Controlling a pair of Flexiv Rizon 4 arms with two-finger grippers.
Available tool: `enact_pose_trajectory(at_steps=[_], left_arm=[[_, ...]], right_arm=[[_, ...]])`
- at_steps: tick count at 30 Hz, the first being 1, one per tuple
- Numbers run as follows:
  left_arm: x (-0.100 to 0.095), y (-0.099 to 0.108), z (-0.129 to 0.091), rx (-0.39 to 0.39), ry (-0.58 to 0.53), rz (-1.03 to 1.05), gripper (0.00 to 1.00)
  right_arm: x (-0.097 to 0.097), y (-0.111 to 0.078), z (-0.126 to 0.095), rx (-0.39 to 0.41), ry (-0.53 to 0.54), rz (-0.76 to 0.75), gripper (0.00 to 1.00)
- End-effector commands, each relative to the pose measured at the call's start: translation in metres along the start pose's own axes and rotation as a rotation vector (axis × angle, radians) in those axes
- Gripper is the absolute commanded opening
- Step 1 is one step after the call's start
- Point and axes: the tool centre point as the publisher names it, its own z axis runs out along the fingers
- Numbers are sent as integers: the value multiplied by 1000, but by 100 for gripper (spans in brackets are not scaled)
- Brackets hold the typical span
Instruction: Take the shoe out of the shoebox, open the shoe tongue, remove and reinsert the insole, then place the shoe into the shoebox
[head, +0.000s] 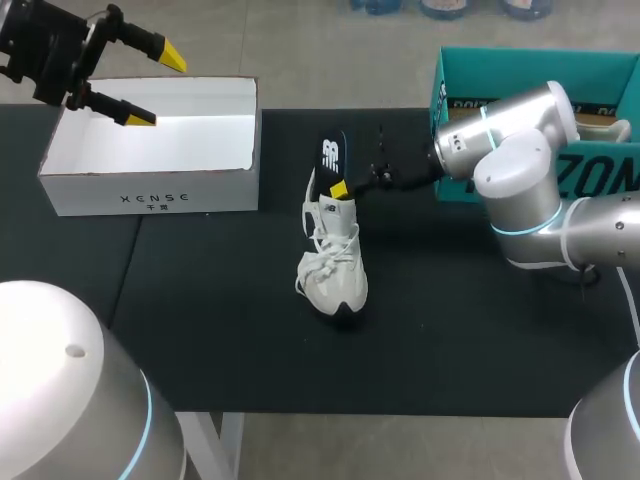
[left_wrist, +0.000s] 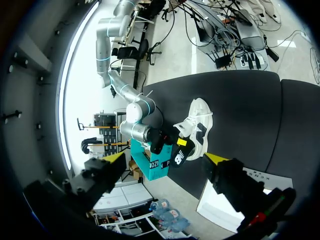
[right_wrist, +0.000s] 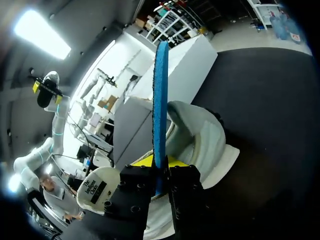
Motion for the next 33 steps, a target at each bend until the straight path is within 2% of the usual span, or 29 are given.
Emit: enact_pose_trajectory(at_steps=[1,6,7,8,12,20,25,30,33], left_arm=[[0,0,0,1,3,0,100],[0,0,0,1,3,0,100],[0,0,0,1,3,0,100],[0,0,0,1,3,0,100],[0,0,0,1,3,0,100],[0,0,0,1,3,0,100],[0,0,0,1,3,0,100],[0,0,0,1,3,0,100],[0,0,0,1,3,0,100]], right_arm=[[3,19,-2,-6,-3,-32,20],[-1,44,-3,-21,-4,-53,16],[-1,47,-4,-22,-9,-60,12],[-2,51,-4,-26,-14,-63,0],[-3,55,-4,-34,-22,-62,0],[-2,30,-3,-4,-40,-22,0],[3,9,-1,45,-56,-10,0],[5,-7,4,69,-49,11,0],[6,-9,5,72,-45,16,0]])
